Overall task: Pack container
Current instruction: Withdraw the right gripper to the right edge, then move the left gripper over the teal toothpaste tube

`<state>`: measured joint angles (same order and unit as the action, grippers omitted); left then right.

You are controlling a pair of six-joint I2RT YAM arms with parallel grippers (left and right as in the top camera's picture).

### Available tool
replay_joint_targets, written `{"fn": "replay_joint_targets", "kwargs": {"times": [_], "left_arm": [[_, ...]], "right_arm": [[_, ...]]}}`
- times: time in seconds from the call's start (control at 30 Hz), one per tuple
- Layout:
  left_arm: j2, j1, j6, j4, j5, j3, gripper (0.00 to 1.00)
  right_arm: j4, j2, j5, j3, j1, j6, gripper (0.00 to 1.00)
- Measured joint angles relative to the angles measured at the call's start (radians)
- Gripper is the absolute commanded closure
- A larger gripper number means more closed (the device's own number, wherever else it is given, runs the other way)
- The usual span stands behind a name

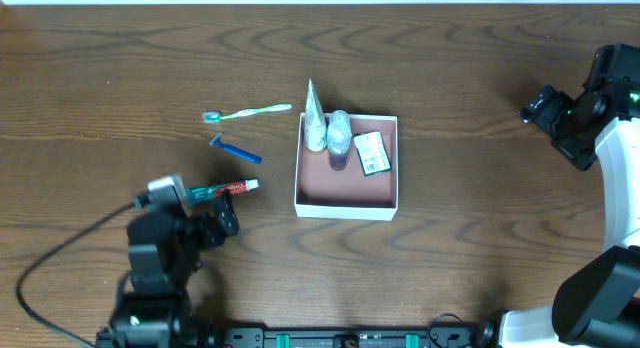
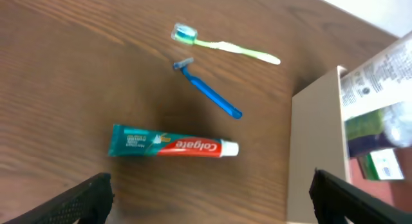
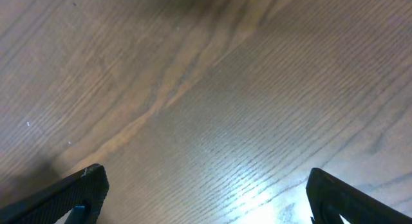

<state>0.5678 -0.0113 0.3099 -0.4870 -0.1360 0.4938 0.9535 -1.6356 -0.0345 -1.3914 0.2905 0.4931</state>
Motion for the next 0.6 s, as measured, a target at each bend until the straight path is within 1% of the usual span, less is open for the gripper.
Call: {"fn": "replay_joint_targets", "kwargs": {"times": [0.17, 0.27, 0.6], "left_arm": [[0.229, 0.000, -0.001, -0.150, -0.008, 0.227, 0.02], [0.341, 0.000, -0.001, -0.204, -0.033, 0.307, 0.02], [0.584, 0.000, 0.000, -0.246, -0.082, 0.327, 0.02]], "right_arm": [[0.000, 0.000, 0.000, 0.000, 0.000, 0.000, 0.01], [0.000, 0.000, 0.000, 0.000, 0.000, 0.000, 0.01], [0.000, 0.000, 0.000, 0.000, 0.000, 0.000, 0.01]]}}
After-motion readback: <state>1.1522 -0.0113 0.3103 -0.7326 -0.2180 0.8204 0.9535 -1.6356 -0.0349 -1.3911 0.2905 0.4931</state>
